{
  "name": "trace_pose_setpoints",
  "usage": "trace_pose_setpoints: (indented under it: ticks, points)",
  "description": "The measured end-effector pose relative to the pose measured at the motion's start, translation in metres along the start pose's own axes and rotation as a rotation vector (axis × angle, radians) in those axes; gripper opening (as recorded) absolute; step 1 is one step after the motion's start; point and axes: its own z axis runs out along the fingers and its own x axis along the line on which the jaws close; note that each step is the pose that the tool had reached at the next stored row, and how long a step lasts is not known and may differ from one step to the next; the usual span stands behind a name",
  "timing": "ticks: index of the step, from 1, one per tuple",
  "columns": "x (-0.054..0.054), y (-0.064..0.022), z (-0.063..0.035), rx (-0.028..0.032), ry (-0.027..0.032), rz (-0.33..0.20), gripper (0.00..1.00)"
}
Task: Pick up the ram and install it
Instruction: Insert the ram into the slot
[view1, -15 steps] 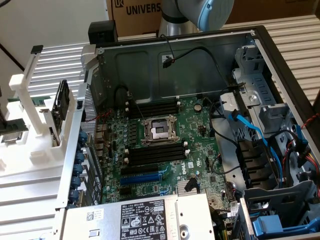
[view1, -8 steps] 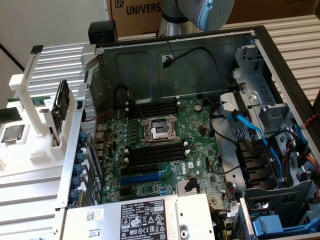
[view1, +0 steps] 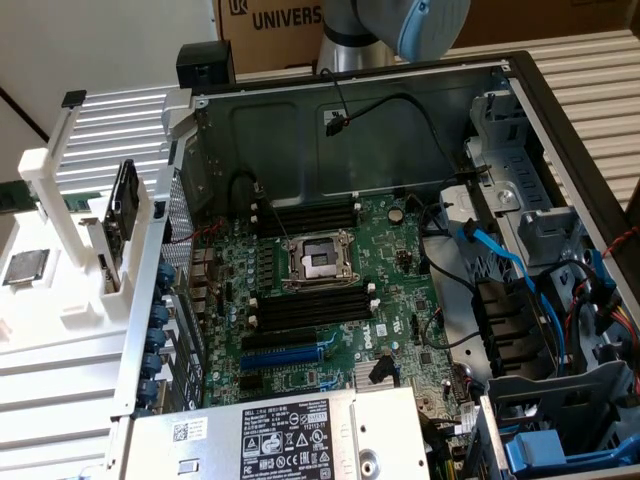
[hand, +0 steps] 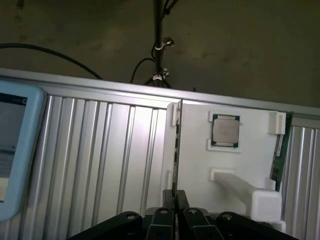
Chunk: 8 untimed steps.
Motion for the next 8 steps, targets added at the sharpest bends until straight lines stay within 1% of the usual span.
trace_pose_setpoints:
  ticks: [2,8]
  points:
    - [0.0011,-0.0024,-0.0022,-0.0012,0.0,0.0,0.14]
    - [0.0013,-0.0032,-0.0022,-0.0011,-0.0001,0.0,0.14]
